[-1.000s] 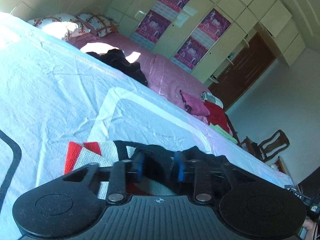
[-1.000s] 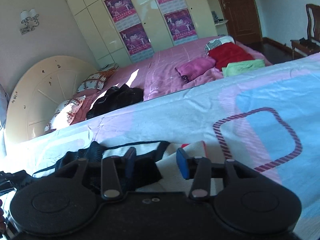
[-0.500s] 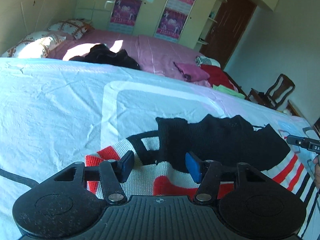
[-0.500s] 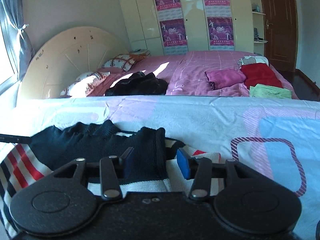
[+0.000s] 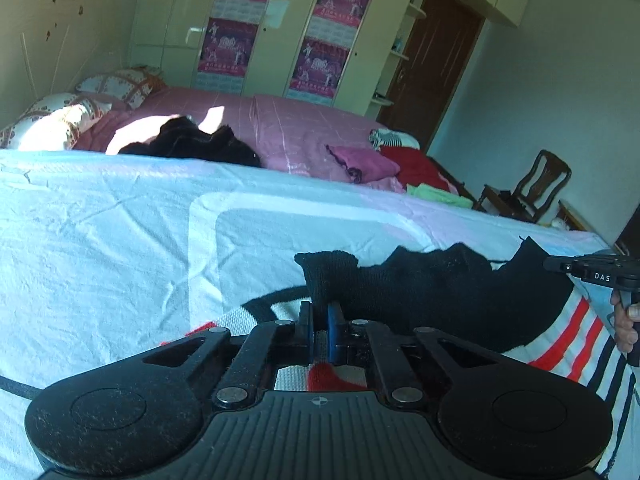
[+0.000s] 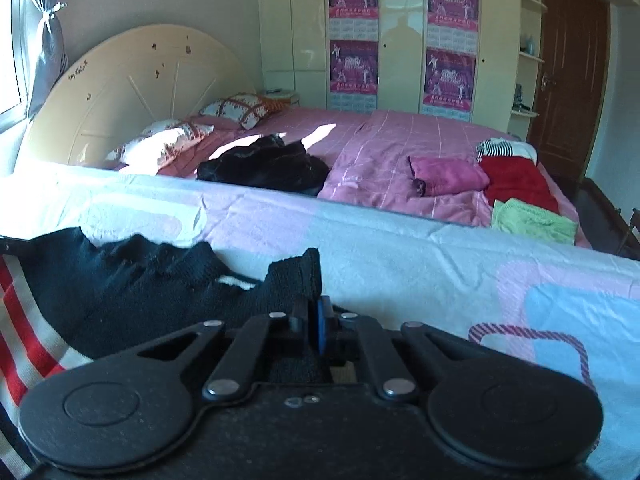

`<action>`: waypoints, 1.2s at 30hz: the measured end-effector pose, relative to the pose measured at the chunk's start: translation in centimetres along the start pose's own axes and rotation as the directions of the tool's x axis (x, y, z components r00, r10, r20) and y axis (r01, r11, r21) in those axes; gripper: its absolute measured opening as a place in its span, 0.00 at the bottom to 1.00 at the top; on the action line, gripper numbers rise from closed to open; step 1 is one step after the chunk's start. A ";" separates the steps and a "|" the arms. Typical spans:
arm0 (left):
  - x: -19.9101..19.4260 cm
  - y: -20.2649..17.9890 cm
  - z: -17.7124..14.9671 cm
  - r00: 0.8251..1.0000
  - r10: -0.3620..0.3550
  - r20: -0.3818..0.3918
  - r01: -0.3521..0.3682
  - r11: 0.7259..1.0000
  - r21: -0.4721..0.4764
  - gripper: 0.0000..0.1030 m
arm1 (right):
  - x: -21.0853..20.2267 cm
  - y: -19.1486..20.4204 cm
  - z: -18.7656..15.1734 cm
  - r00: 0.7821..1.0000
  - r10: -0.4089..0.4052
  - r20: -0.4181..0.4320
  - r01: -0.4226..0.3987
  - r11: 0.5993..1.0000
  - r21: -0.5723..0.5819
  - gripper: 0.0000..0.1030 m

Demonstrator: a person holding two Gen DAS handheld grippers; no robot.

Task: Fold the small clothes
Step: 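Lower the hem onto the sweater and open both grippers, then move both grippers to the folded edge of the striped sweater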

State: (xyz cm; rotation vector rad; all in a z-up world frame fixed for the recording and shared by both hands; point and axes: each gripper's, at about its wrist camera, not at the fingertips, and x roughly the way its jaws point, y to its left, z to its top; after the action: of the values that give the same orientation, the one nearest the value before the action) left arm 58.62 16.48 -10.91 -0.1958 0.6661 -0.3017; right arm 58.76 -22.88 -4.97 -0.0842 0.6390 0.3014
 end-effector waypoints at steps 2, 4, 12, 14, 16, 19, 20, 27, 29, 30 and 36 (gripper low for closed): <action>-0.4 0.0 0.5 0.999 0.000 0.050 0.001 1.000 -0.008 0.06 | -0.5 -0.1 0.6 0.999 -0.007 0.044 0.007 1.000 0.001 0.05; -0.6 0.3 1.0 0.996 0.009 0.089 -0.007 1.000 -0.023 0.06 | -0.5 -0.4 1.1 0.997 -0.031 0.068 0.031 1.000 -0.002 0.05; 2.8 2.3 -0.5 0.996 0.083 -0.033 -0.085 0.995 -0.060 0.09 | 3.4 -2.5 -1.2 0.989 -0.123 -0.084 0.128 0.990 0.065 0.07; 2.5 2.2 -0.1 0.993 0.112 -0.043 -0.114 0.992 -0.058 0.33 | 3.0 -2.4 -0.9 0.986 -0.147 -0.079 0.152 0.986 0.071 0.24; 0.8 1.3 0.0 0.975 0.219 0.025 -0.219 0.976 -0.003 0.53 | 1.3 -2.1 -0.8 0.985 -0.170 -0.033 0.172 0.984 0.054 0.21; -1.7 -1.4 0.4 0.968 0.228 0.107 -0.237 0.968 0.081 0.53 | -0.9 0.1 -0.5 0.998 -0.066 -0.005 0.066 0.998 0.004 0.16; -1.7 -3.1 0.8 0.974 0.198 0.114 -0.212 0.969 0.128 0.53 | -1.0 1.5 -0.4 1.000 -0.019 -0.011 0.019 0.999 -0.028 0.16; 3.0 -12.0 -1.1 0.998 0.053 -0.020 -0.045 0.953 0.298 0.53 | 1.6 11.0 -0.7 0.978 0.185 -0.093 -0.197 0.970 -0.144 0.18; 2.9 -11.0 -2.0 0.992 0.121 -0.022 -0.109 0.951 0.289 0.53 | 1.8 10.8 -1.5 0.983 0.137 -0.119 -0.157 0.970 -0.187 0.18; 2.1 -9.6 -2.3 0.993 0.117 -0.020 -0.108 0.963 0.246 0.53 | 1.4 9.7 -1.8 0.988 0.106 -0.109 -0.125 0.973 -0.192 0.18; -2.2 -3.8 -4.2 0.981 0.195 0.024 -0.196 0.965 0.175 0.53 | -1.9 -1.6 -4.3 0.988 -0.126 -0.086 0.122 0.991 -0.049 0.18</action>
State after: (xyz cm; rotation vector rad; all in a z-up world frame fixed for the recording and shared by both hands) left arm 53.55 13.35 -11.80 0.0389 0.6426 -0.1690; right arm 55.32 -25.58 -7.30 -0.1796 0.7120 0.1924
